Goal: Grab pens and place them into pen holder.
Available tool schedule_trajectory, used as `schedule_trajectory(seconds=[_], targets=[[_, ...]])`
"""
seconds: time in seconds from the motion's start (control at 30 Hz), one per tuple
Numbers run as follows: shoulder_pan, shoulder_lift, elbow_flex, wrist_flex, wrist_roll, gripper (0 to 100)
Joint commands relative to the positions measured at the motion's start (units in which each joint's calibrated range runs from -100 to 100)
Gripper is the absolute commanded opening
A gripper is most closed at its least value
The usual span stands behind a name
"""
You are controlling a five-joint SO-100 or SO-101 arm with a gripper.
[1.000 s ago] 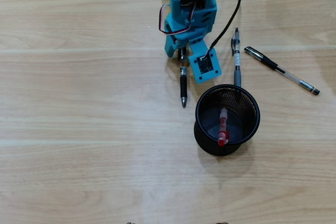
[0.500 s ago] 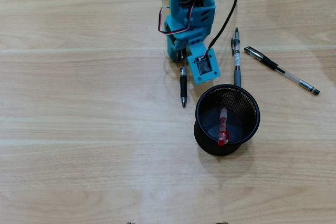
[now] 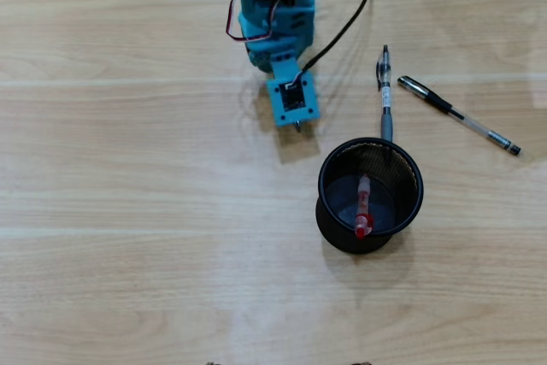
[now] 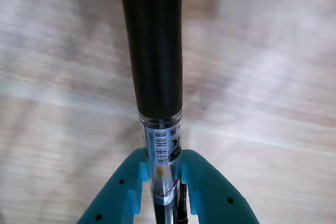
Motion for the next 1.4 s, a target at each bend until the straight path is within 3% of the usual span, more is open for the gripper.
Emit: schedule_trajectory(seconds=[0.0, 0.2, 0.3, 0.57, 0.67, 1.1, 1.37], targets=[[3.6, -9.3, -12.8, 5.3, 2.9, 2], [3.4, -12.9, -36.1, 6.9, 3.5, 2], [1.5, -12.8, -40.2, 1.0, 0.1, 2], [-4.8, -16.3, -8.7, -49.6, -10.1, 2], [-6.4, -17.3, 0.8, -62.1, -13.1, 2], [-12.9, -6.5, -13.5, -64.0, -13.9, 2], [-14.9, 0.3, -11.6, -64.0, -13.7, 2]])
